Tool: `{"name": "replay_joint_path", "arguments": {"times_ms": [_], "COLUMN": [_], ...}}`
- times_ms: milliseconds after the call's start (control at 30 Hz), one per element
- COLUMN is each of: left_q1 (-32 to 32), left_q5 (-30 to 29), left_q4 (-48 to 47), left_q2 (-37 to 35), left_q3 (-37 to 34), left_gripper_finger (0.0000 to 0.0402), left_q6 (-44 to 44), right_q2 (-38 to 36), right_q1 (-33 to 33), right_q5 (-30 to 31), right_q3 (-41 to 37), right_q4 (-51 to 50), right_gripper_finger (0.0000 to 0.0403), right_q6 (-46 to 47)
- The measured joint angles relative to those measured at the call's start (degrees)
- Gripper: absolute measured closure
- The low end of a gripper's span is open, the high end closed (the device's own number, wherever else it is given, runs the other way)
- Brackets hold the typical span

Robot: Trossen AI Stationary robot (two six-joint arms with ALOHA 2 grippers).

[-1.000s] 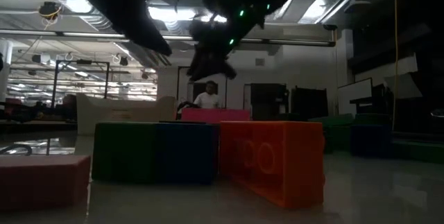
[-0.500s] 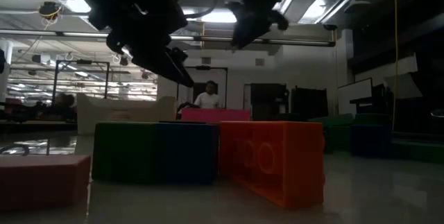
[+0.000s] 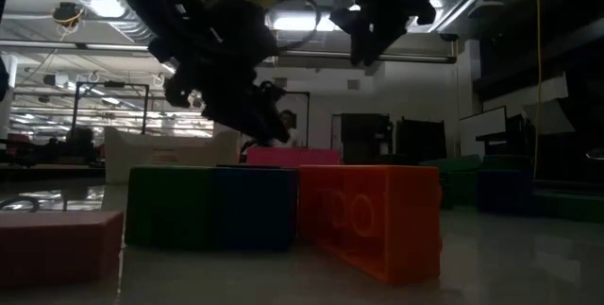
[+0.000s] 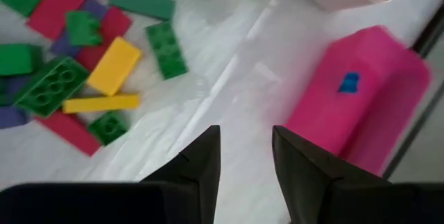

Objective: Sort blocks by size
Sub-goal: Put the large yellow wooden block into the white bin

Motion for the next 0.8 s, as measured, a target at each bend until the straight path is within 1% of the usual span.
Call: {"name": "replay_joint_path", "arguments": {"times_ms": [233, 333, 500, 800], "left_q1": [1.8, 2.8, 3.8, 3.9], "left_q5": [0.5, 2.9, 5.1, 6.0], "left_q4": [-5.1, -7.1, -7.4, -9.7], "left_q2": [3.8, 4.0, 4.0, 5.8], "left_q3": [2.8, 3.1, 3.1, 3.1], "left_gripper_finger": [0.0218, 0.0218, 0.0218, 0.0218], "left_q6": [0.9, 1.0, 1.2, 4.0], "right_q2": [-0.3, -0.4, -0.4, -0.4], "right_q1": [0.0, 0.0, 0.0, 0.0], "right_q5": [-0.3, -0.3, -0.3, -0.3], "right_q3": [0.0, 0.0, 0.0, 0.0], "right_q4": [-5.5, -6.6, -6.8, -6.7], "right_gripper_finger": [0.0272, 0.0272, 0.0272, 0.0272], "right_q6": [1.1, 1.1, 0.9, 0.8]}}
